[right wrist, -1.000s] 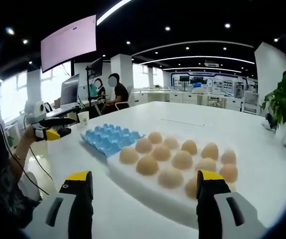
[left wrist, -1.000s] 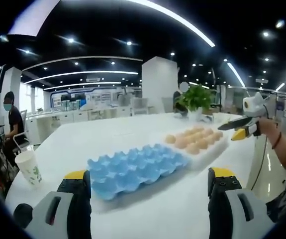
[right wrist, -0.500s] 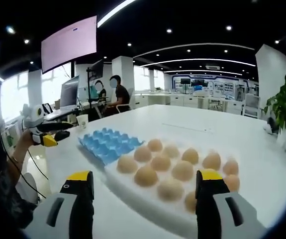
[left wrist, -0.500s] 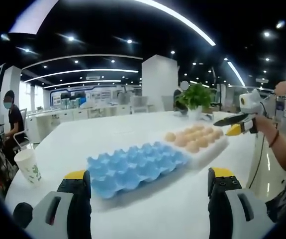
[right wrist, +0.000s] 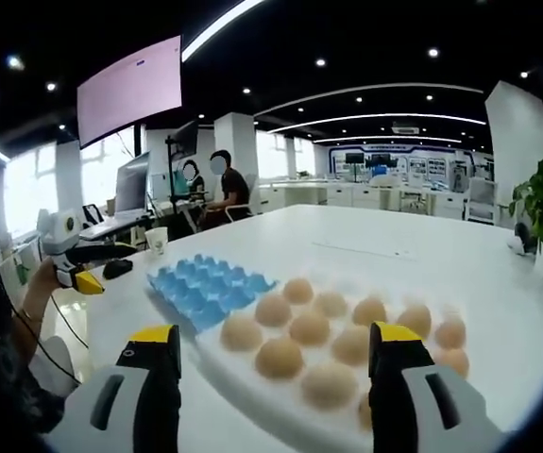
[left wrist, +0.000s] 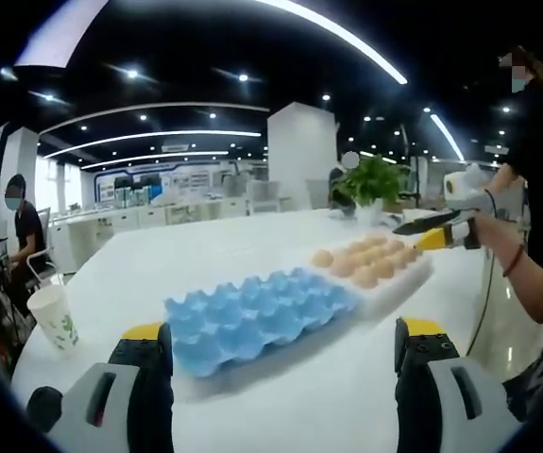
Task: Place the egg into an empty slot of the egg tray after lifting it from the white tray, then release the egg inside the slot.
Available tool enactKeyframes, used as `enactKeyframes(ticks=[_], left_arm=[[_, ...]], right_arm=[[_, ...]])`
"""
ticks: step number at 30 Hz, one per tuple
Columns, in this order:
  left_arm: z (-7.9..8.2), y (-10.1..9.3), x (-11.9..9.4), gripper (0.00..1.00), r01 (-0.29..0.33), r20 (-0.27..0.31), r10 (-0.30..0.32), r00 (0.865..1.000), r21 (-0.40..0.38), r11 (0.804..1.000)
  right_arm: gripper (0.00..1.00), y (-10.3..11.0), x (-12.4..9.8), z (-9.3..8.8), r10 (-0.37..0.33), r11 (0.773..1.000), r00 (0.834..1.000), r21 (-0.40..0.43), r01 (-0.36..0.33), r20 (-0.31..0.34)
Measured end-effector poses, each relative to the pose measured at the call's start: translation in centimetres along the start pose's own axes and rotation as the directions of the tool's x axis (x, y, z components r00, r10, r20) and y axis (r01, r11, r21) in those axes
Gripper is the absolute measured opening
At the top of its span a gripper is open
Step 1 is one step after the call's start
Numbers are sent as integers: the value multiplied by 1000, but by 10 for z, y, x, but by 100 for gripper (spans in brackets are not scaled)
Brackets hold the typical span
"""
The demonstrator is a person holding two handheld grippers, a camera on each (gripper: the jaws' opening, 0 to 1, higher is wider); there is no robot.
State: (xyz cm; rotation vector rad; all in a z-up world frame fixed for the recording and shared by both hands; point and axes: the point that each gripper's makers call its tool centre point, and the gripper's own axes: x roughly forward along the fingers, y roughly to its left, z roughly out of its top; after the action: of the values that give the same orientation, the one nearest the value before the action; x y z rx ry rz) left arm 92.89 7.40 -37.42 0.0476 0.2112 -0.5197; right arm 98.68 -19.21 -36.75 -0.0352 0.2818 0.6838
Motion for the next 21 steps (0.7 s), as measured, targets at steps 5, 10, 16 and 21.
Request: enactKeyframes(ticks=[5, 10, 16, 21], left_arm=[[0, -1, 1, 100, 4, -2, -4, 1000, 3, 1000], [0, -1, 1, 100, 5, -5, -5, 1000, 7, 1000], [-1, 0, 0, 100, 6, -4, -6, 1000, 3, 1000], [2, 0, -1, 99, 6, 11, -6, 1000, 5, 1000]], right_arm=[[83, -3, 6, 2, -3, 1000, 1000, 8, 3, 3], [81, -1, 13, 5, 7, 1000, 1000, 27, -8, 19], [79, 5, 21, 8, 15, 999, 999, 39, -16, 28], [78, 10, 29, 10, 30, 998, 999, 45, -31, 36]])
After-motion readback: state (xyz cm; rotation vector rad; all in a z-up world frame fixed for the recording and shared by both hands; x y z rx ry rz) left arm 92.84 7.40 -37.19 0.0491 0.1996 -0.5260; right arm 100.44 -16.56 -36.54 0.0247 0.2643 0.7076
